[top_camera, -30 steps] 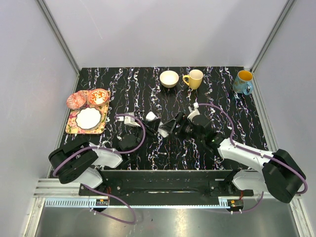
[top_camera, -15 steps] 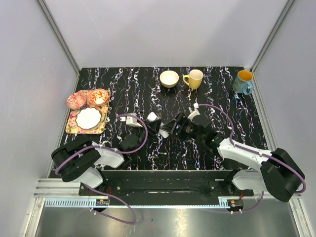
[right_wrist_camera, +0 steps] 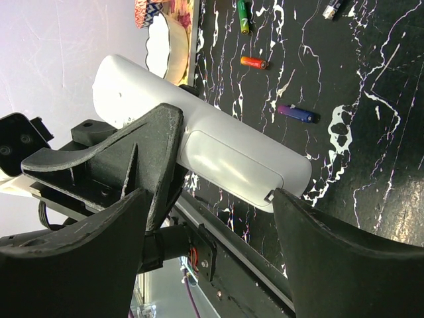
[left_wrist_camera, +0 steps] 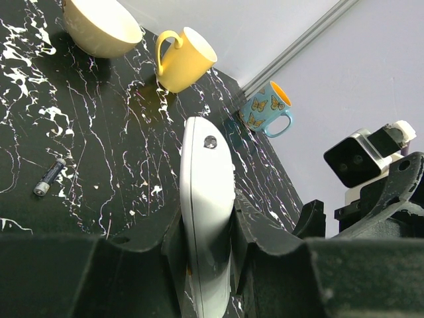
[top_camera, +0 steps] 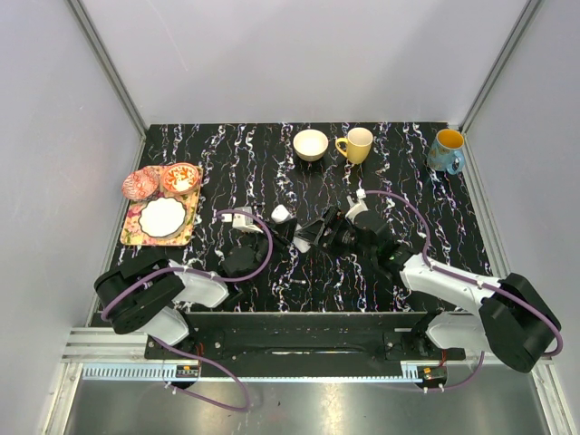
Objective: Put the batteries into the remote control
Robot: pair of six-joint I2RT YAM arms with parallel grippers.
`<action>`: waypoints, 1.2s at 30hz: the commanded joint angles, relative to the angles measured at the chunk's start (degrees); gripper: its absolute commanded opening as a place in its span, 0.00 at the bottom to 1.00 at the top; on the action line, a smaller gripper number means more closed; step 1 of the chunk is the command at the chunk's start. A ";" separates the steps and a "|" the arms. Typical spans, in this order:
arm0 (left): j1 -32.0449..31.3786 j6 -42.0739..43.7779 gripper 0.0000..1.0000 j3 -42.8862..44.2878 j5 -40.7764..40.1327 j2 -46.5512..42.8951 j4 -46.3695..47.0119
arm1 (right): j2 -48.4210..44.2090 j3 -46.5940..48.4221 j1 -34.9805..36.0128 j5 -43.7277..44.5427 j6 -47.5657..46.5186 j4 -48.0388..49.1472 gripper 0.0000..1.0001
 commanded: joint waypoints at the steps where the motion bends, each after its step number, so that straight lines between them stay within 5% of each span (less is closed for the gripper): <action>1: -2.01 -0.56 0.00 1.80 2.85 0.44 1.98 | -1.00 2.73 -0.25 -1.65 0.25 8.11 0.80; 36: -3.07 3.66 0.00 1.63 -1.46 -0.44 1.63 | -3.37 2.47 -0.25 -2.96 1.83 8.64 0.80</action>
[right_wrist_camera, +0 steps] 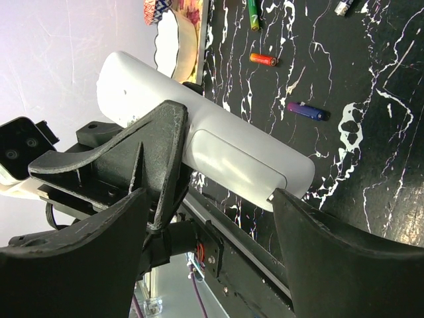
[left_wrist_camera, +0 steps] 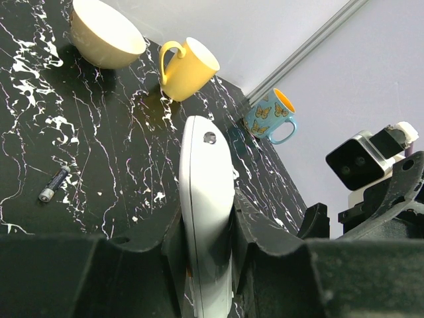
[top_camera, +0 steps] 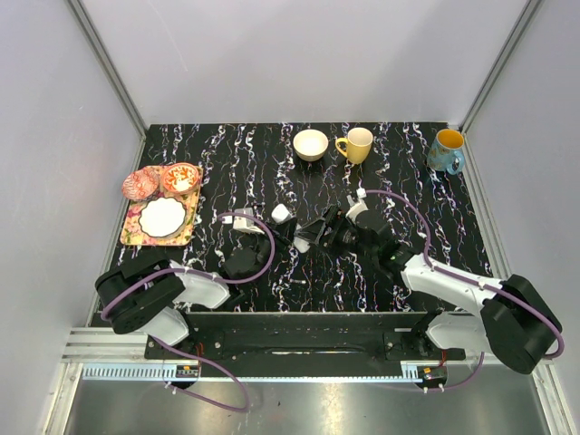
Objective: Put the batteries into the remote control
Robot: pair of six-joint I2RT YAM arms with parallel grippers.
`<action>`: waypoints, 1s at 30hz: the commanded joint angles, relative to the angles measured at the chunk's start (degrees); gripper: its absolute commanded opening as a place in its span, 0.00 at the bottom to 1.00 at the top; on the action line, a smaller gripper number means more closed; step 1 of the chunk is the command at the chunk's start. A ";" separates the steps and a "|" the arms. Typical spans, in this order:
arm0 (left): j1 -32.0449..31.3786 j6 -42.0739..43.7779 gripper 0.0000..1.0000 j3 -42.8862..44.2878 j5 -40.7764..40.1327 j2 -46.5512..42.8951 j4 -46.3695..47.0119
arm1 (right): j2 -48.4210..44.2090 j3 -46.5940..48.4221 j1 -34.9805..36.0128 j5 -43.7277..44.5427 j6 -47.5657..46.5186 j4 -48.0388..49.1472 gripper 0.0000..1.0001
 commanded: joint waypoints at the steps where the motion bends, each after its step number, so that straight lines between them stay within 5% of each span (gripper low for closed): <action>1: -1.45 1.41 0.00 1.32 1.73 -0.81 0.60 | -3.05 2.46 0.01 -1.37 1.09 8.33 0.80; 30: -1.36 -0.17 0.00 0.97 1.30 -0.55 0.16 | -3.93 -1.22 0.01 -0.32 0.91 7.80 0.80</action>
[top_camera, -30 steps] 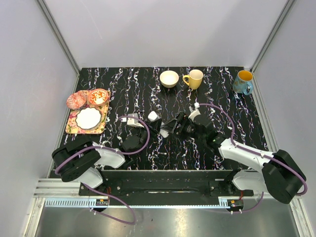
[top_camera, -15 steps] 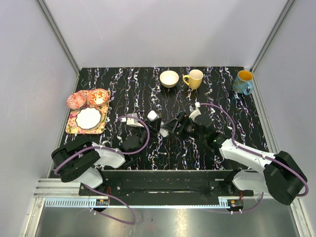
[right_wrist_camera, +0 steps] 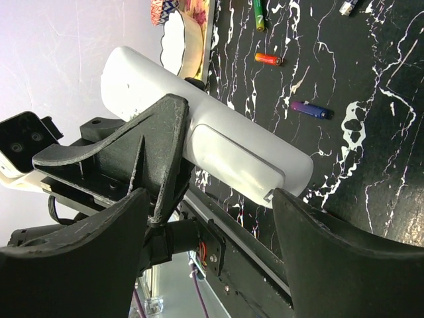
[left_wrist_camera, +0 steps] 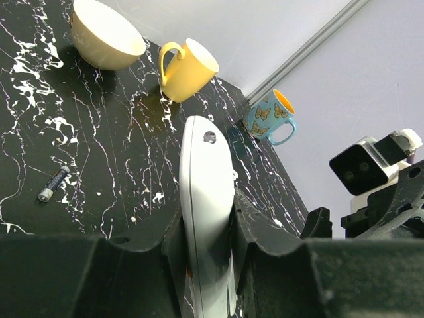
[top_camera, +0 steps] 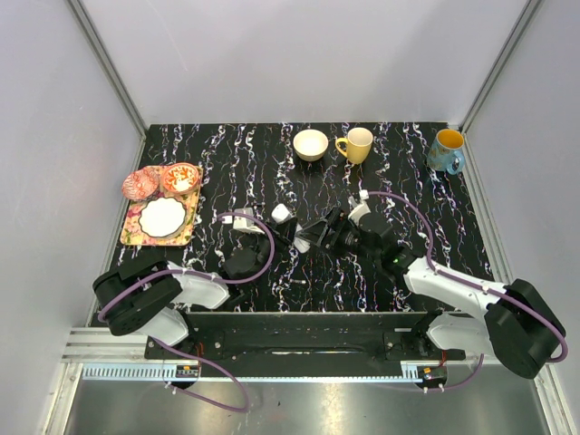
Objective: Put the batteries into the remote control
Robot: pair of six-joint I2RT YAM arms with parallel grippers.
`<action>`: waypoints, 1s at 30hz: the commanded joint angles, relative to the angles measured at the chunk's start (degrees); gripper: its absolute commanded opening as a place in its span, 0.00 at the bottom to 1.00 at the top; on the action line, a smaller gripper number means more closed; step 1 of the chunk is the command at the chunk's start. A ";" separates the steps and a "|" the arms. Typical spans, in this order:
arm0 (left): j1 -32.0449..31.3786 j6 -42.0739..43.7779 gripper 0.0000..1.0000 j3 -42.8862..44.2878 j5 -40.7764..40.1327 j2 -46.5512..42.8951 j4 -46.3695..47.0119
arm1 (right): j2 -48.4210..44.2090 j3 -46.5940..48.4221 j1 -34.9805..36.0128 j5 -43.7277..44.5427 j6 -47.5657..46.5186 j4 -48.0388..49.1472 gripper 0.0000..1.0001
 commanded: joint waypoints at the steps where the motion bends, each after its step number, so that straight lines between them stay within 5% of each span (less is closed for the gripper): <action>1: -0.94 -0.57 0.00 0.55 2.30 0.96 1.25 | -1.85 -0.44 0.01 -0.45 0.80 7.45 0.80; 30: -0.94 -2.24 0.00 -0.50 3.09 11.77 8.72 | 4.83 -8.44 -1.31 -0.71 0.89 15.89 0.80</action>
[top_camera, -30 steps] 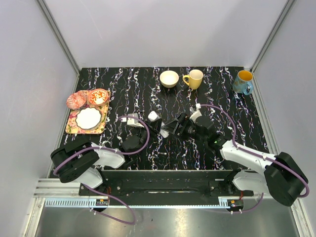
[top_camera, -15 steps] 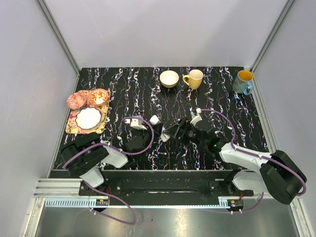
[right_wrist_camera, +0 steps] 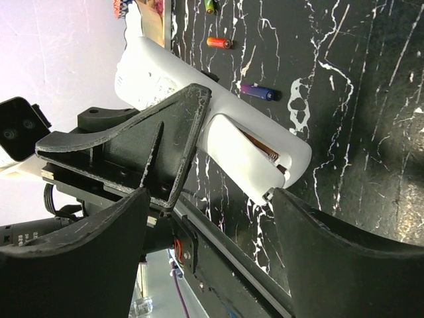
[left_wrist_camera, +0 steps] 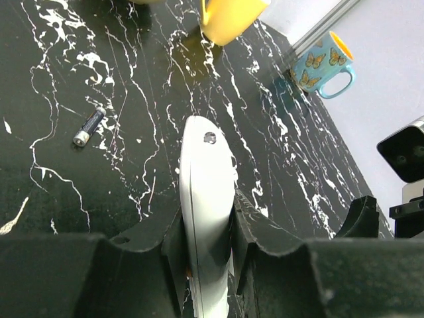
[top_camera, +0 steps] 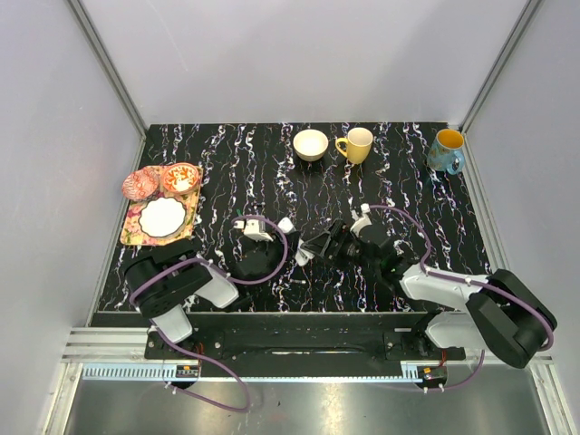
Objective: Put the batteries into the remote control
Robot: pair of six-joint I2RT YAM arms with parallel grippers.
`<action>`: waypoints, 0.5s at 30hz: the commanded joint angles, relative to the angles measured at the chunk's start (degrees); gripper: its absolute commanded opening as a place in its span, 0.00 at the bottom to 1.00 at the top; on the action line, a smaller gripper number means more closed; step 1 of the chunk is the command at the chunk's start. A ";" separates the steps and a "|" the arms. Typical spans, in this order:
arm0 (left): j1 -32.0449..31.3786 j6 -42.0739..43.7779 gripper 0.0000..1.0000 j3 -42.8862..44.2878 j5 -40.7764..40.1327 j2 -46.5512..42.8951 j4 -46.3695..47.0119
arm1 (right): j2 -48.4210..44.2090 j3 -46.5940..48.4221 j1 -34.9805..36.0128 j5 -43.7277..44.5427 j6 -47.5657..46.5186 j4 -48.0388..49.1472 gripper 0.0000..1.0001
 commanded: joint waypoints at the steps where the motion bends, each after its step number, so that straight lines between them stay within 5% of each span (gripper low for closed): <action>1: -0.75 -1.21 0.00 -0.15 2.09 1.41 8.20 | 1.11 -0.77 -0.50 -0.75 -0.01 7.43 0.80; 15: -0.75 -2.35 0.00 -0.06 1.74 4.58 10.75 | 7.44 -3.85 -0.59 -0.76 -0.01 12.97 0.80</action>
